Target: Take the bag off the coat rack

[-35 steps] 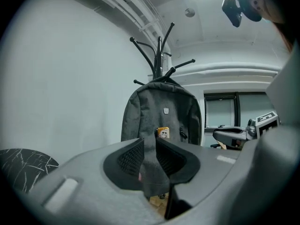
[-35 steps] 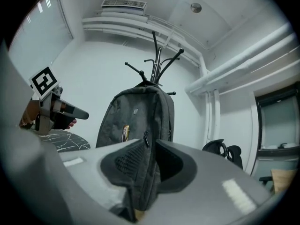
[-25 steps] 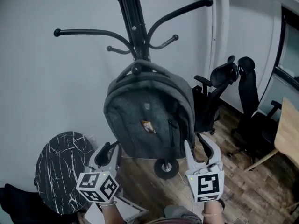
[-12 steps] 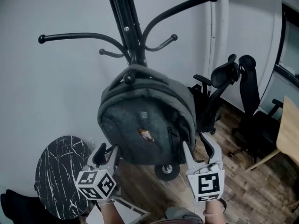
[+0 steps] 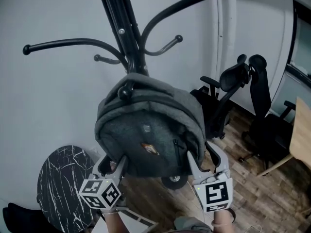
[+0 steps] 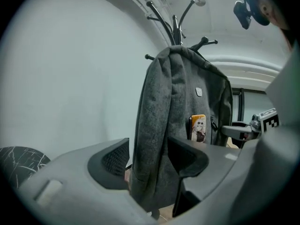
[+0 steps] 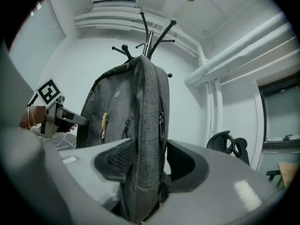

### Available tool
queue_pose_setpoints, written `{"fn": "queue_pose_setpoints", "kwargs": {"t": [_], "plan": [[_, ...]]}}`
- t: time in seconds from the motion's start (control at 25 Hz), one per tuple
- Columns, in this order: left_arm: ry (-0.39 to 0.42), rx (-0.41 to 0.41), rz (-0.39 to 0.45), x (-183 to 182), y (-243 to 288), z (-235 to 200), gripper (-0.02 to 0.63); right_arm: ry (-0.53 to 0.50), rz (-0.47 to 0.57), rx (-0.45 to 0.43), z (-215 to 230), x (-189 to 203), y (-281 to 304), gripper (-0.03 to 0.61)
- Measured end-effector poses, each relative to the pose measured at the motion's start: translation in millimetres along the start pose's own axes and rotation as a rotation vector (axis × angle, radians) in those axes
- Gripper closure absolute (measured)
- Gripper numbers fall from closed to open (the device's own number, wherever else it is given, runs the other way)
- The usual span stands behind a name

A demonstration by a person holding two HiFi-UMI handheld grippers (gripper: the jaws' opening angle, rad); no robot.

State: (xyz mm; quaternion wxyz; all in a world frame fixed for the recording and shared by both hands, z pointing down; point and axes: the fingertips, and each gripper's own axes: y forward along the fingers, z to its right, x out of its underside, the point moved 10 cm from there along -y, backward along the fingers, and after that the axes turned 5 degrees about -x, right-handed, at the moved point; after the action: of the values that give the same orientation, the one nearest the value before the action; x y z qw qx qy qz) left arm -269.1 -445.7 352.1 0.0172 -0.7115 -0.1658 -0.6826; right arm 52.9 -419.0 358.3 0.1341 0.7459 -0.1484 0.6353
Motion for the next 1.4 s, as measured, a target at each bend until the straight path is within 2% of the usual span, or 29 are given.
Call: {"fn": "queue_pose_setpoints", "kwargs": {"t": [0.12,0.2,0.4,0.6,1.4], "plan": [[-0.007,-0.005,0.015,1.8,3.0,3.8,0.368,-0.003,-0.004,-0.015,0.1,1.8,2.5,0.374],[0.009,-0.037,0.024,2.7,3.0,4.7,0.431,0.003,-0.004,-0.022,0.7,2.1,3.4,0.389],[0.082,-0.060,0.031,2.4,2.4,12.0,0.486,-0.018,0.016,0.008,-2.2,1.3,1.2,0.447],[0.106,-0.083,0.061,3.2,-6.4,19.8,0.529,-0.039,0.046,0.028,-8.7,-0.5,-4.4,0.473],[0.119,-0.081,0.131,-4.5,-55.7,32.6,0.546,-0.070,0.116,0.068,-31.2,-23.2,-45.8,0.482]]}}
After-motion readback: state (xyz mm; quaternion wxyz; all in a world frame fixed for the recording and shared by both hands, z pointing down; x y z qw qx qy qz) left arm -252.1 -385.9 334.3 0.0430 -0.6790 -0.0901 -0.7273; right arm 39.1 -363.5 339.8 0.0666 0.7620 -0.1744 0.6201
